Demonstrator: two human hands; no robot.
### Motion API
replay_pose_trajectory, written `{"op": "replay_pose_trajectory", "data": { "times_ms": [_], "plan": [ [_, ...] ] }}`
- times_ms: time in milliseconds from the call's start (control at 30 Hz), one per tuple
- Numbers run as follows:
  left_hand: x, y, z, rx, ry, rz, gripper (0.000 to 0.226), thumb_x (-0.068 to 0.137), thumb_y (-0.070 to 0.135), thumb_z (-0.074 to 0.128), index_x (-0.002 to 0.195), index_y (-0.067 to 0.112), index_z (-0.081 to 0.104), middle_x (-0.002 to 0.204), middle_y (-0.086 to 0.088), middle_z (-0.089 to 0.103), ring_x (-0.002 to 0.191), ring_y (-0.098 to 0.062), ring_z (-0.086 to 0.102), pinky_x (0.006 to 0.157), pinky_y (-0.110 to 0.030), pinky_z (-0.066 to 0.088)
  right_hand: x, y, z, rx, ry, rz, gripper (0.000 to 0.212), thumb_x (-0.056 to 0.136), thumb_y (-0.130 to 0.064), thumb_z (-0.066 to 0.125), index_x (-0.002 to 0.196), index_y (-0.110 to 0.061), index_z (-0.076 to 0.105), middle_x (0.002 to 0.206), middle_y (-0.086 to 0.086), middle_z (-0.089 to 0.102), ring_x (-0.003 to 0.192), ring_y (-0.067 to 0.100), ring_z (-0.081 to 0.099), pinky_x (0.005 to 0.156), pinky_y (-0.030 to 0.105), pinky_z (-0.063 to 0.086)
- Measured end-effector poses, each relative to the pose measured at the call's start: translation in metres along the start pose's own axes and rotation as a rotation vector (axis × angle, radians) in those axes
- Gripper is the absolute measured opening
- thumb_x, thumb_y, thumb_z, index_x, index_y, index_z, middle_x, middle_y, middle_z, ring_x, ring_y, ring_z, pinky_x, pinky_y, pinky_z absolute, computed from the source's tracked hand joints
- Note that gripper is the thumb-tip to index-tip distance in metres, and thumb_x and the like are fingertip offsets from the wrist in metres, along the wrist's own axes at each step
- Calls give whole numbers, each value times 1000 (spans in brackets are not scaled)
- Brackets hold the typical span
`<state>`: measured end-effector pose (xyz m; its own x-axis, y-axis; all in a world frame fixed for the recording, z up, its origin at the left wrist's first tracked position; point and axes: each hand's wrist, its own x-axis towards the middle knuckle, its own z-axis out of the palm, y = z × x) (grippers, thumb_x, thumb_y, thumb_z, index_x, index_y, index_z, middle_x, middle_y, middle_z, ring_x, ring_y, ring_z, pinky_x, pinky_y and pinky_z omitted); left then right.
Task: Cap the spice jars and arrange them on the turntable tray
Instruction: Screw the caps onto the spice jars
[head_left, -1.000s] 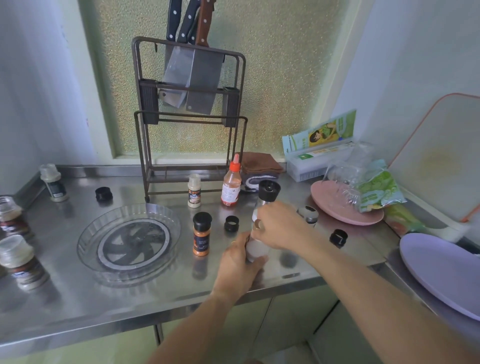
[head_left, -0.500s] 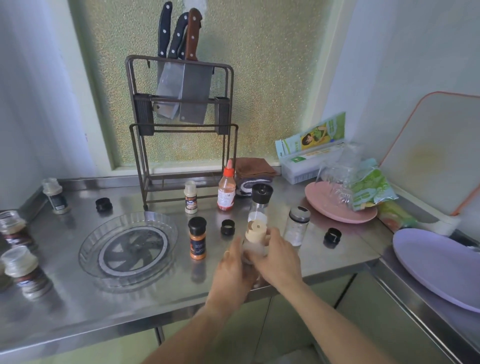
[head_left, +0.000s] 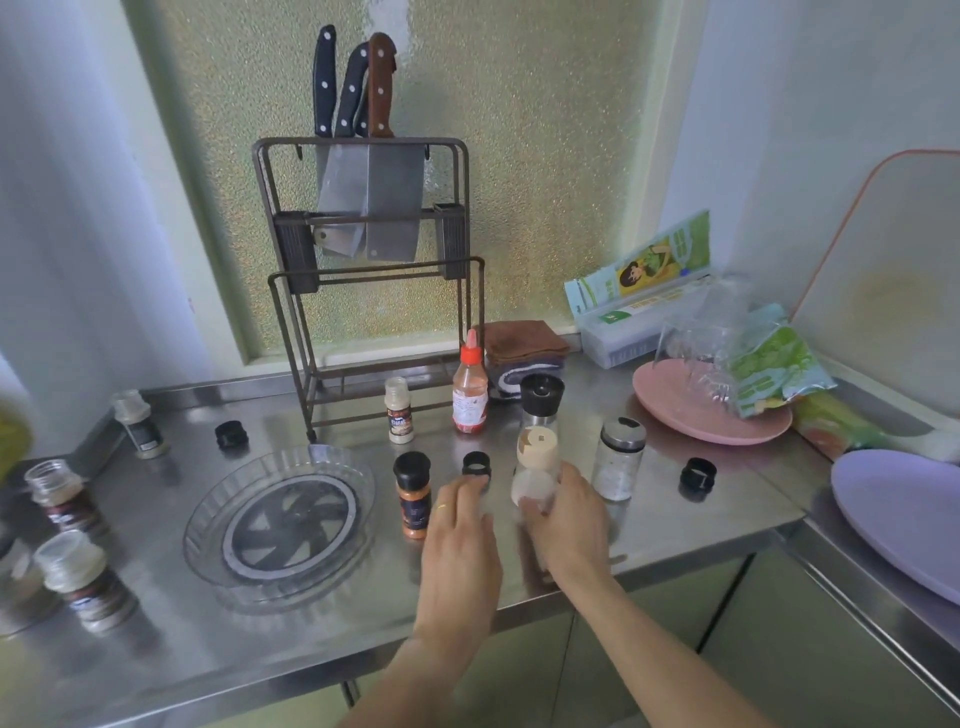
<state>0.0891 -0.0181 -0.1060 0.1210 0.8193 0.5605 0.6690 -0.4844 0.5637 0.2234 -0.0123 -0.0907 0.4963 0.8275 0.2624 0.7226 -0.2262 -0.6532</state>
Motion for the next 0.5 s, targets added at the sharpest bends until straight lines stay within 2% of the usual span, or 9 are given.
{"op": "replay_pose_trajectory", "data": {
  "times_ms": [100, 167, 267, 400, 500],
  "plan": [
    [19, 0, 27, 87, -139, -44, 65, 86, -13, 45, 149, 4, 39, 156, -13, 40, 144, -26, 38, 120, -31, 31, -17, 15, -17, 18, 16, -46, 40, 89, -27, 73, 124, -14, 58, 108, 1, 69, 89, 22, 69, 77, 36, 52],
    [30, -7, 39, 127, -196, -73, 68, 86, -13, 40, 152, 0, 32, 161, -21, 30, 150, -33, 29, 124, -36, 25, -28, 33, -34, -7, 41, -72, 40, 89, -26, 74, 125, -18, 59, 109, -4, 65, 78, 15, 67, 79, 34, 55],
    [42, -13, 47, 165, -208, -105, 65, 83, -16, 40, 147, -4, 36, 160, -31, 25, 149, -43, 28, 121, -44, 26, -27, 69, -67, -69, 129, -62, 31, 90, -23, 74, 118, -21, 60, 109, -8, 61, 73, 9, 62, 74, 31, 53],
    [40, -12, 45, 167, -188, -138, 66, 85, -16, 40, 149, -2, 32, 163, -29, 20, 150, -42, 26, 122, -44, 24, 11, 107, -96, -199, 237, -5, 41, 90, -26, 71, 128, -20, 56, 120, 3, 61, 102, 28, 64, 77, 40, 53],
    [35, -7, 41, 177, -196, -102, 71, 83, -17, 38, 152, -4, 29, 164, -27, 19, 153, -38, 21, 125, -41, 20, 52, 121, -105, -330, 184, 37, 58, 90, -23, 69, 144, -19, 48, 140, 14, 52, 121, 41, 54, 88, 48, 51]
  ]
}}
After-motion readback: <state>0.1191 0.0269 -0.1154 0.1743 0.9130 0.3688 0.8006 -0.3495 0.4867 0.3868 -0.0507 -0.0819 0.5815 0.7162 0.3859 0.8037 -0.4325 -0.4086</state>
